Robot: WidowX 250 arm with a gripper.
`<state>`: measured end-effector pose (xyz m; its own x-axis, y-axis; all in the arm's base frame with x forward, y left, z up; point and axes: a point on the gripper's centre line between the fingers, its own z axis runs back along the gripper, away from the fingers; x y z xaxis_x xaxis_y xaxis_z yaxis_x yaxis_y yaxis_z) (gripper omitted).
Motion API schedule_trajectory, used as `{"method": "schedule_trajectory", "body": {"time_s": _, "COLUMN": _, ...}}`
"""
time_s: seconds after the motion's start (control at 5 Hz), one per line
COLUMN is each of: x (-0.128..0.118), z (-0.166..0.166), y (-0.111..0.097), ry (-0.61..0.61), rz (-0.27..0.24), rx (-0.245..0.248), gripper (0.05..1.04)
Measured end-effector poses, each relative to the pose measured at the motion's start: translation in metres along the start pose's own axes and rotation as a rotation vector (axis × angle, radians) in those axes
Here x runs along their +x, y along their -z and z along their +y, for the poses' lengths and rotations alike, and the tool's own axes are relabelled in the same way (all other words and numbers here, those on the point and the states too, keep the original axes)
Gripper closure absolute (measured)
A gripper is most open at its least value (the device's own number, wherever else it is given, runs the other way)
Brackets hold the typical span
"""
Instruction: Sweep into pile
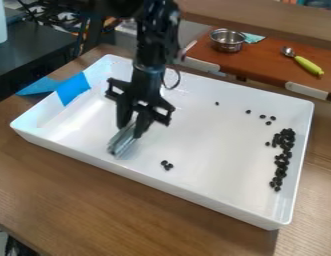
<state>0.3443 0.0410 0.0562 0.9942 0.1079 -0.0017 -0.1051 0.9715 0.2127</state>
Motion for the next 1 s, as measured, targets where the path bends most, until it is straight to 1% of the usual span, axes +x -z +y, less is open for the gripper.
{"method": "schedule_trajectory", "body": {"time_s": 0.2, "x": -0.004, "z": -0.007, "y": 0.003, "ry": 0.007, "rz": 0.007, "rx": -0.017, "gripper": 0.730}}
{"method": "schedule_trajectory", "body": {"time_s": 0.4, "x": -0.010, "z": -0.016, "y": 0.002, "ry": -0.005, "rz": 0.015, "rx": -0.047, "gripper": 0.729}}
{"method": "schedule_trajectory", "body": {"time_s": 0.6, "x": -0.014, "z": -0.037, "y": -0.002, "ry": -0.029, "rz": 0.029, "rx": -0.079, "gripper": 0.729}}
{"method": "schedule_trajectory", "body": {"time_s": 0.8, "x": -0.018, "z": -0.061, "y": -0.010, "ry": -0.035, "rz": 0.046, "rx": -0.115, "gripper": 0.729}}
{"method": "schedule_trajectory", "body": {"time_s": 1.0, "x": -0.020, "z": -0.079, "y": -0.014, "ry": -0.067, "rz": 0.043, "rx": -0.126, "gripper": 0.729}}
